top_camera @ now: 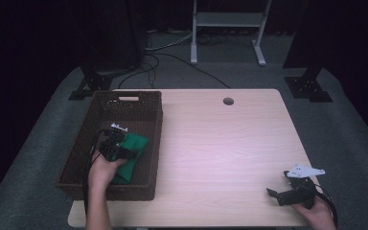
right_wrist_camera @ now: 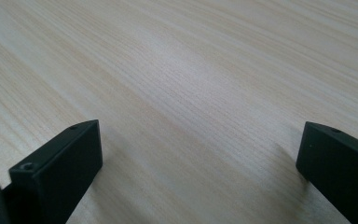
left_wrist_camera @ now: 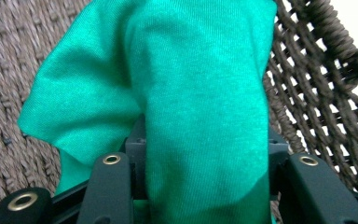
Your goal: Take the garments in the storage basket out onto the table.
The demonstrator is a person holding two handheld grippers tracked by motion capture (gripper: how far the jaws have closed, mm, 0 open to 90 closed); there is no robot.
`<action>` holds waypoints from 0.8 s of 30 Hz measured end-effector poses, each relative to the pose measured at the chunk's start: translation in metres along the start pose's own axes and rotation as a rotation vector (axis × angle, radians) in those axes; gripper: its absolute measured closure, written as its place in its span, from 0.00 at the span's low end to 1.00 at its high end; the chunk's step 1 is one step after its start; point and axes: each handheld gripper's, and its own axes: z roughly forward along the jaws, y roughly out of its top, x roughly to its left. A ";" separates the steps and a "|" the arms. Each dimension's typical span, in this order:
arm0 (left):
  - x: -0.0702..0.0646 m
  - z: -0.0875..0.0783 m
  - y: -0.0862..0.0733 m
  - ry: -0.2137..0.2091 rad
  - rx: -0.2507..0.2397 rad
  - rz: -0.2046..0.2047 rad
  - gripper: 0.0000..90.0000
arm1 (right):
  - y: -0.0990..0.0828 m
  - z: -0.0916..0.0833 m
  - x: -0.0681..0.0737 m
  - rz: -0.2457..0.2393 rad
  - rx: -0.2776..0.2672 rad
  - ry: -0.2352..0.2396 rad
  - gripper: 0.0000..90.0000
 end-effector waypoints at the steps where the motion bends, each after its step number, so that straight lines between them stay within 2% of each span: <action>1: 0.000 -0.001 0.000 -0.005 -0.011 0.005 0.58 | 0.000 0.000 0.000 0.000 0.000 0.000 0.00; 5: -0.002 -0.005 0.001 -0.019 -0.060 0.027 0.58 | 0.000 0.000 0.000 0.001 0.000 -0.001 0.00; 9: -0.004 -0.007 0.001 -0.033 -0.071 0.048 0.58 | 0.000 0.000 0.000 0.004 0.000 -0.003 0.00; 24: -0.004 -0.023 -0.002 -0.065 -0.239 0.039 0.58 | 0.000 0.000 0.000 0.006 0.000 -0.004 0.00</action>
